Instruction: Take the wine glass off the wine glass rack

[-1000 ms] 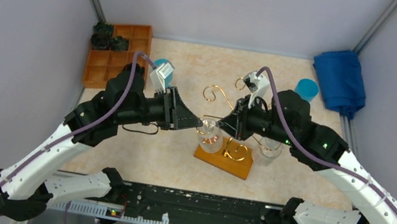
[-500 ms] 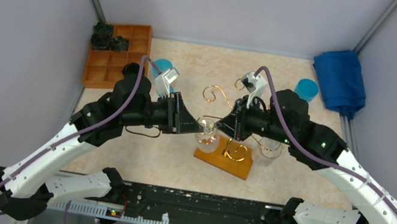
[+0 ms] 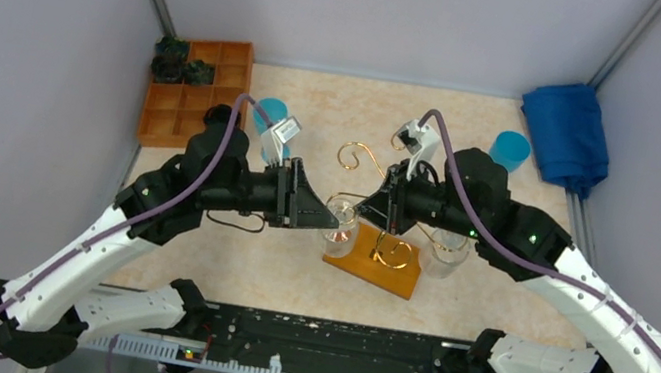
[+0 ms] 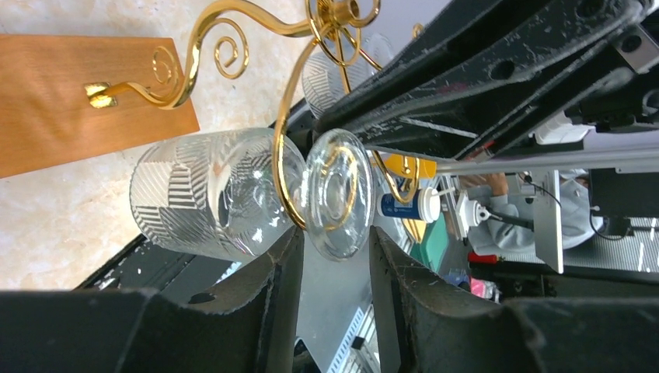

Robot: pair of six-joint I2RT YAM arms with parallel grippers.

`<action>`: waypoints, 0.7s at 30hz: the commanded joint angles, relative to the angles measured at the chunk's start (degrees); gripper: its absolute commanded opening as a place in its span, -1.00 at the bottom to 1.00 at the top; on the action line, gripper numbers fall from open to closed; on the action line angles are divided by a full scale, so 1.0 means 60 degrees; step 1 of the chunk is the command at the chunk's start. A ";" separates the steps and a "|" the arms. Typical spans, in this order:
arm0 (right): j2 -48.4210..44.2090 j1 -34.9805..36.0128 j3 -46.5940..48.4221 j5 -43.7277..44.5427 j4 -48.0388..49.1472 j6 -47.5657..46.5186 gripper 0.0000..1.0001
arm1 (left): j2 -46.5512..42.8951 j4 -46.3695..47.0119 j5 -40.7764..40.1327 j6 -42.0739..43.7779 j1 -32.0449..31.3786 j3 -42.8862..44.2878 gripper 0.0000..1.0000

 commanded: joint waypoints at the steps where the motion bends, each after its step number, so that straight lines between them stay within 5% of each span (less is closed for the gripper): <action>1: 0.0015 0.0095 -0.0022 -0.0190 0.0518 0.0128 -0.79 | -0.0263 0.0010 0.0612 -0.0228 -0.0015 -0.0013 -0.13; 21: -0.0079 0.0095 -0.0190 -0.0424 0.0677 0.0207 -0.81 | -0.0042 0.0013 0.0032 0.0018 -0.0014 0.0352 -0.16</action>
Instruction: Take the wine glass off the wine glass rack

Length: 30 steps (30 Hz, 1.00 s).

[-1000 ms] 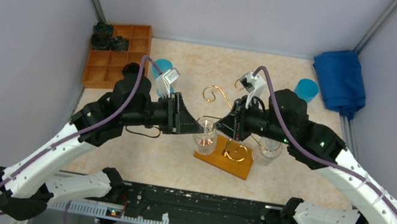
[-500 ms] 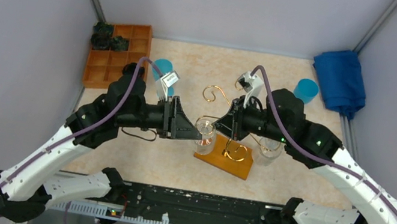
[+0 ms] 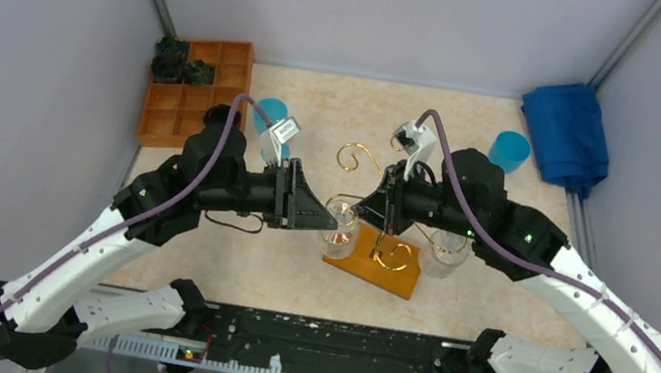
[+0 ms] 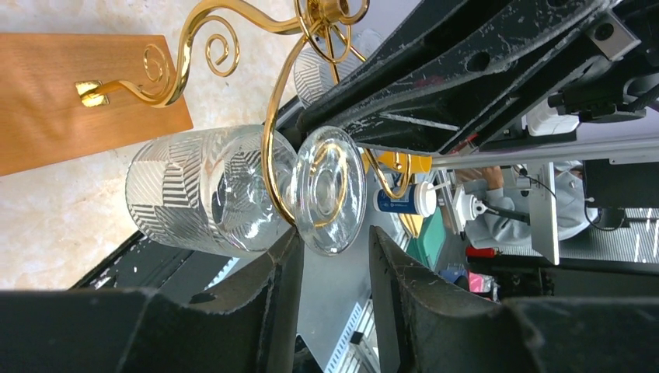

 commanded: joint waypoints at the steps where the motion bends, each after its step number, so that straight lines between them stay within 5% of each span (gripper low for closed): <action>1: -0.0136 0.0086 -0.0038 -0.0249 0.0407 0.0076 -0.81 | 0.0162 0.0013 -0.0298 0.0038 -0.0014 0.0418 -0.16; 9: -0.0166 0.0095 -0.0128 -0.0314 0.0489 0.0076 -0.81 | 0.0360 0.0217 -0.0120 -0.0038 -0.0016 0.0645 -0.37; 30: -0.0121 0.0095 -0.0123 -0.0371 0.0539 0.0033 -0.81 | 0.0128 0.0329 0.0017 -0.0391 0.0004 0.0706 -0.24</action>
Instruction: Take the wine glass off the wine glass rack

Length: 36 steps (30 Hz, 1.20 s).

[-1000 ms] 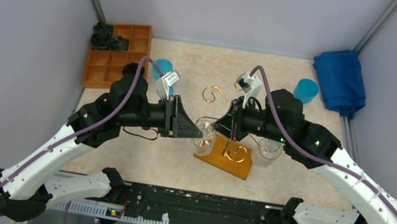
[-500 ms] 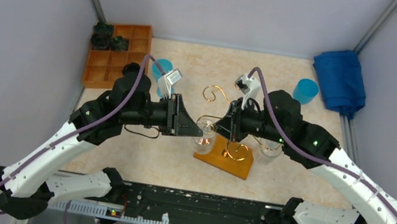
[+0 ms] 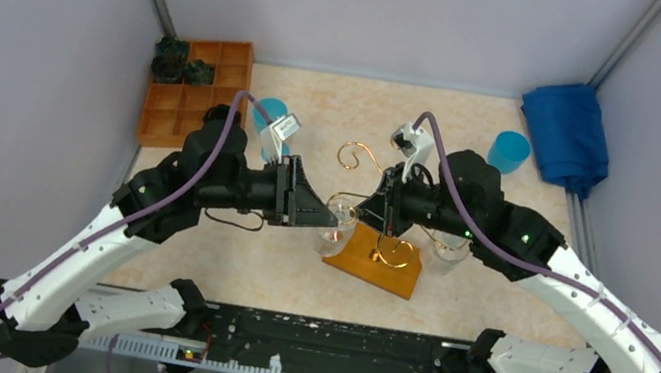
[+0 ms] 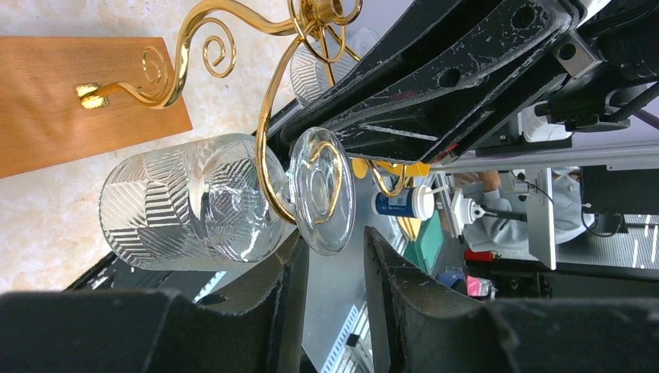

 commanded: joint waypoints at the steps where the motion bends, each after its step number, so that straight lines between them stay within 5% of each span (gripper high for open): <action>1: -0.0117 0.0099 0.0051 -0.0321 0.0524 0.0021 -0.82 | -0.0206 0.0649 0.0438 -0.0430 0.0255 0.0221 -0.24; 16: -0.0150 0.0099 -0.0082 -0.0447 0.0619 0.0018 -0.82 | -0.0007 0.0889 0.0387 -0.0370 0.0469 -0.0242 -0.41; 25: -0.0219 0.0099 -0.0111 -0.0495 0.0720 0.0029 -0.83 | 0.0103 0.0974 0.0007 -0.0384 0.0469 -0.0488 -1.00; 36: -0.0375 0.0100 0.0019 -0.0379 0.0544 -0.0011 -0.83 | -0.0057 0.1131 -0.0453 -0.1299 0.0469 -0.0594 -1.00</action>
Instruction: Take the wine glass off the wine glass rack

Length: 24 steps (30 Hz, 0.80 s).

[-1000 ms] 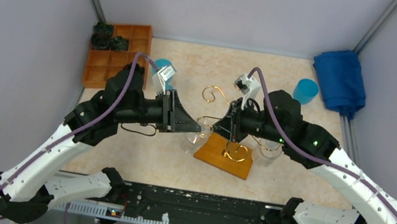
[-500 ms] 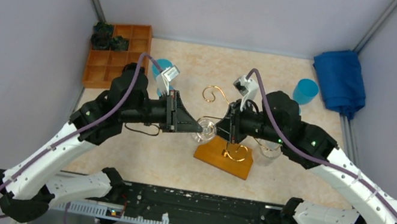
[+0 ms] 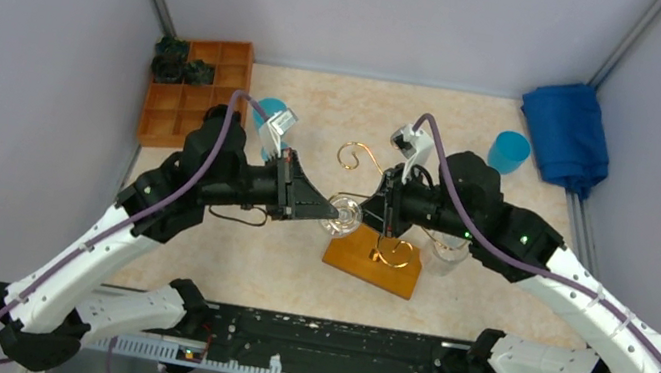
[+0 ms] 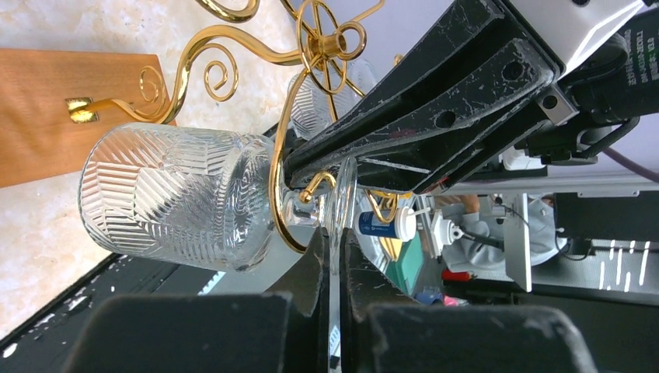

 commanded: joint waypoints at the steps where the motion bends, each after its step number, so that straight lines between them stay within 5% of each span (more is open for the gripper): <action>1: -0.0309 0.0103 0.0226 -0.0274 0.0330 -0.0021 -0.83 | -0.0030 0.0410 -0.0577 -0.0899 0.0010 -0.0174 -1.00; 11: -0.0382 0.0101 0.0264 -0.0316 0.0313 -0.0124 -0.83 | -0.0593 0.1890 -0.1033 -0.2855 0.0010 -0.1048 -1.00; 24: -0.0399 0.0093 0.0304 -0.0287 0.0204 -0.0300 -0.83 | -0.1443 0.1462 -0.3008 -0.3608 0.0012 -0.0884 -1.00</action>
